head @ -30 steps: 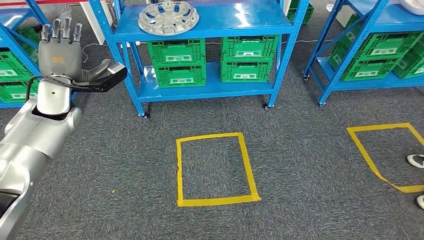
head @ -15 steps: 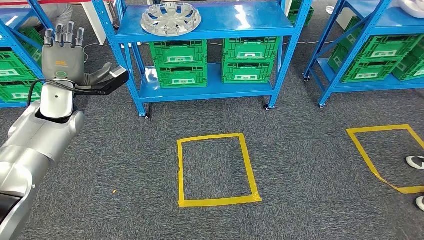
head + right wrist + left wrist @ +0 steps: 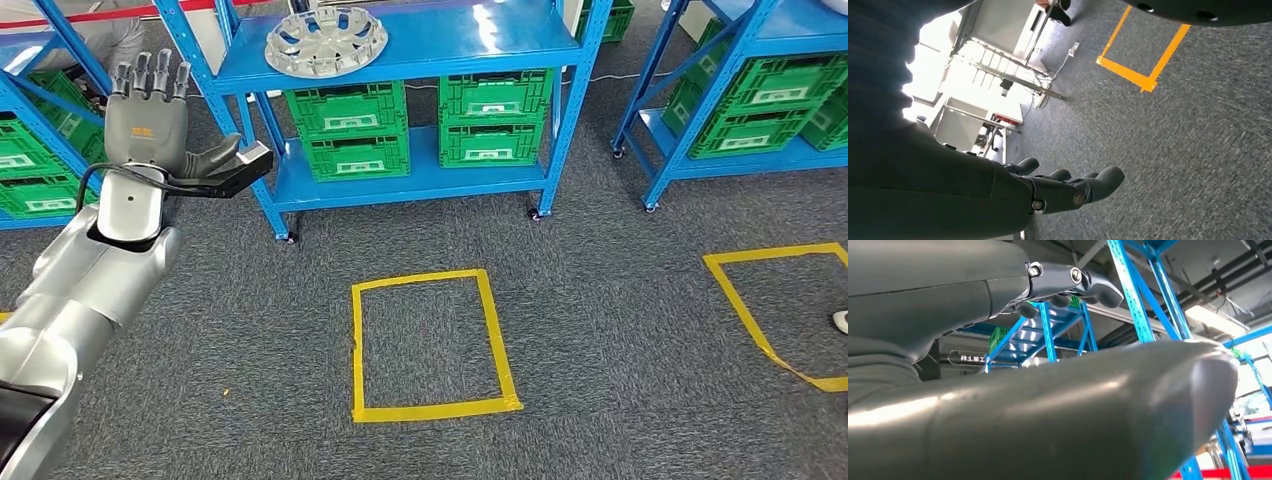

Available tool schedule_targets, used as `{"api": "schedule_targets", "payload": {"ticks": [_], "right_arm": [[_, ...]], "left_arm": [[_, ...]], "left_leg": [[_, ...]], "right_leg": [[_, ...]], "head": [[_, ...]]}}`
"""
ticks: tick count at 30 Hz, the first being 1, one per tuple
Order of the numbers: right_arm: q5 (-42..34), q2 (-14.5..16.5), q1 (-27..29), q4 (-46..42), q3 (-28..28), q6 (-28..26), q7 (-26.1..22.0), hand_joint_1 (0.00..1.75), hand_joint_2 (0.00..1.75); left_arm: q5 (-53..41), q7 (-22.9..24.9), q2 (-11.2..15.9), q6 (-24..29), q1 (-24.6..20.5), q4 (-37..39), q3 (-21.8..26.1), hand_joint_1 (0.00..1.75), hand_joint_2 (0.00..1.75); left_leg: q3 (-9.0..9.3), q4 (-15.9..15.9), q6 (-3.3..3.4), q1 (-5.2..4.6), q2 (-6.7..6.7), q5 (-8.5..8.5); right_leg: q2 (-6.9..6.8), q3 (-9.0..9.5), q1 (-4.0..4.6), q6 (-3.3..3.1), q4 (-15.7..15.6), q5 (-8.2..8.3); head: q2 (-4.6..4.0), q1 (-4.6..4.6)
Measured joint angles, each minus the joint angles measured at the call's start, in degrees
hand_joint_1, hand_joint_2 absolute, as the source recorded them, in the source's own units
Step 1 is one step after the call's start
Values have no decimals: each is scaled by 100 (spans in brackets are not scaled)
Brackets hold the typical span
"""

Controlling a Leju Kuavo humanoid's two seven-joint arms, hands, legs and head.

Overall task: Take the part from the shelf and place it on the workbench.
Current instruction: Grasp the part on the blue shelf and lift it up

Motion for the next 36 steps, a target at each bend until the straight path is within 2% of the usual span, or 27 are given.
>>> {"api": "schedule_targets", "payload": {"ticks": [1, 2, 4, 5, 6, 8, 10, 11, 12, 14, 15, 16, 17, 19, 20, 21, 22, 25, 27, 29, 30, 31, 32, 33, 34, 35, 36], "right_arm": [[4, 1, 8, 0, 0, 0, 8, 0, 175], [11, 1, 15, 0, 0, 0, 15, 0, 175], [21, 7, 25, 1, 1, 0, 20, 0, 175], [26, 13, 23, 2, 1, -2, 21, 0, 175], [28, 19, 21, 3, 1, -4, 21, 0, 175], [32, 25, 18, 4, 1, -8, 20, 0, 175], [37, 25, 19, 4, 1, -7, 17, 0, 175], [39, 25, 14, 4, 1, -7, 16, 0, 175], [40, 25, 7, 4, 1, -5, 17, 0, 175], [42, 24, -3, 4, 1, -4, 22, 0, 175], [44, 22, -4, 4, 1, -3, 25, 0, 175], [45, 21, -3, 4, 1, -4, 26, 0, 175], [46, 19, -3, 4, 1, -4, 26, 0, 175], [46, 13, -2, 4, 1, -4, 26, 0, 175], [46, 11, -5, 6, 1, -4, 26, 0, 175], [46, 11, -12, 8, 1, -4, 25, 0, 175], [46, 11, -16, 9, 1, -4, 24, 0, 175], [46, 11, -15, 11, 1, -4, 22, 0, 175], [46, 7, -22, 11, 0, -5, 22, 0, 175], [46, 3, -33, 11, 0, -7, 20, 0, 175], [45, 3, -34, 11, 1, -6, 19, 0, 175], [45, 4, -29, 12, 1, -6, 19, 0, 175], [45, 4, -23, 13, 1, -5, 17, 0, 175], [46, 5, -18, 13, 0, -5, 17, 0, 175], [47, 7, -15, 13, 0, -5, 16, 0, 175], [48, 8, -16, 13, 0, -6, 15, 0, 175], [48, 9, -22, 13, 0, -7, 15, 0, 175]], "left_arm": [[1, 1, 0, 1, 20, 4, -2, 0, 0], [3, 3, 0, 4, 33, 6, -2, 0, 0], [9, 8, 1, 9, 31, 6, -2, 0, 0], [12, 10, 2, 13, 23, 7, -2, 0, 0], [14, 11, 0, 14, 17, 7, -2, 0, 0], [15, 14, -4, 17, 14, 7, -2, 0, 0], [14, 24, -8, 17, 12, -1, -2, 0, 0], [14, 31, -8, 18, 4, -3, -3, 0, 0], [15, 38, -11, 20, -2, -6, -3, 0, 0], [14, 36, -19, 23, 7, -2, -3, 0, 0], [10, 26, -26, 24, 26, 1, -3, 0, 0], [6, 14, -30, 24, 49, 4, -4, 0, 0], [2, 2, -35, 24, 65, 6, -4, 0, 0], [-8, -8, -47, 28, 74, 6, -4, 0, 0], [-20, -9, -53, 36, 68, 7, -4, 0, 0], [-33, -10, -57, 45, 63, 6, -5, 0, 0], [-48, -14, -58, 53, 64, 7, -5, 0, 0], [-76, -24, -61, 64, 69, -3, -8, 0, 0], [-86, -25, -60, 67, 50, -11, -10, 0, 0], [-90, -23, -55, 67, 43, -4, -14, 0, 0], [-91, -21, -54, 67, 55, 3, -16, 0, 0], [-92, -17, -52, 67, 71, 9, -19, 0, 0], [-93, -11, -52, 67, 82, 14, -22, 0, 0], [-94, -3, -52, 67, 85, 15, -25, 0, 0], [-94, 4, -51, 66, 80, 14, -27, 0, 0], [-94, 12, -50, 66, 72, 14, -28, 0, 0], [-97, 16, -50, 64, 63, 14, -32, 0, 0]], "left_leg": [[-101, 74, 30, -15, 0, 73], [-90, -74, 73, -34, 1, 257], [164, -772, 188, -96, 4, 727], [313, -1102, 238, -132, 7, 861], [412, -1309, 271, -164, 7, 907], [490, -1451, 312, -196, -2, 850], [565, -1521, 355, -166, -18, 825], [617, -1555, 379, -150, -21, 813], [665, -1583, 400, -137, -22, 799], [721, -1593, 434, -143, -28, 750], [750, -1589, 438, -145, -36, 717], [789, -1582, 435, -146, -44, 679], [835, -1571, 423, -143, -51, 634], [933, -1540, 382, -133, -59, 529], [965, -1522, 356, -134, -62, 487], [975, -1513, 327, -138, -66, 455], [981, -1500, 293, -144, -71, 437], [988, -1422, 193, -145, -69, 400], [819, -1083, 137, -132, -38, 268], [421, -410, 91, -120, -15, 20], [212, -113, 83, -116, -12, -61], [65, 40, 81, -115, -10, -60], [18, -20, 89, -115, -7, 61], [80, -289, 104, -115, -3, 290], [211, -688, 125, -116, 1, 559], [343, -1064, 145, -129, 7, 728], [446, -1330, 169, -145, 11, 802]], "right_leg": [[-1, 44, 18, -7, 0, -35], [-1, 98, 36, -10, 1, -76], [-1, 220, 61, 0, -5, -166], [-1, 263, 72, 20, -10, -205], [-2, 289, 73, 47, -25, -229], [-9, 319, 78, 108, -40, -230], [-20, 296, 74, 146, 34, -234], [-23, 216, 73, 160, 175, -266], [-24, 60, 72, 176, 425, -339], [-24, -395, 75, 210, 1098, -547], [-24, -612, 75, 223, 1353, -609], [-24, -751, 75, 231, 1436, -568], [-25, -785, 74, 235, 1307, -395], [-25, -606, 67, 229, 615, 149], [-27, -510, 77, 216, 282, 292], [-29, -438, 89, 191, 77, 366], [-29, -411, 99, 157, 7, 348], [-28, -330, 97, 40, -23, 343], [-31, -248, 81, -24, -48, 316], [-29, -190, 79, -61, -55, 273], [-27, -165, 80, -67, -55, 249], [-25, -137, 80, -66, -54, 225], [-24, -105, 80, -59, -52, 200], [-23, -67, 80, -49, -51, 174], [-23, -30, 80, -34, -51, 146], [-22, 1, 83, -14, -49, 122], [-21, 15, 87, 13, -49, 102]], "head": [[0, 0], [0, 1], [0, 3], [0, 2], [0, 3], [0, 2], [0, 4], [0, 7], [0, 8], [0, 12], [0, 11], [0, 13], [0, 12], [0, 11], [0, 10], [0, 9], [0, 6], [0, 0], [0, -12], [0, -23], [0, -22], [0, -22], [0, -22], [0, -22], [0, -22], [0, -22], [0, -24]]}}
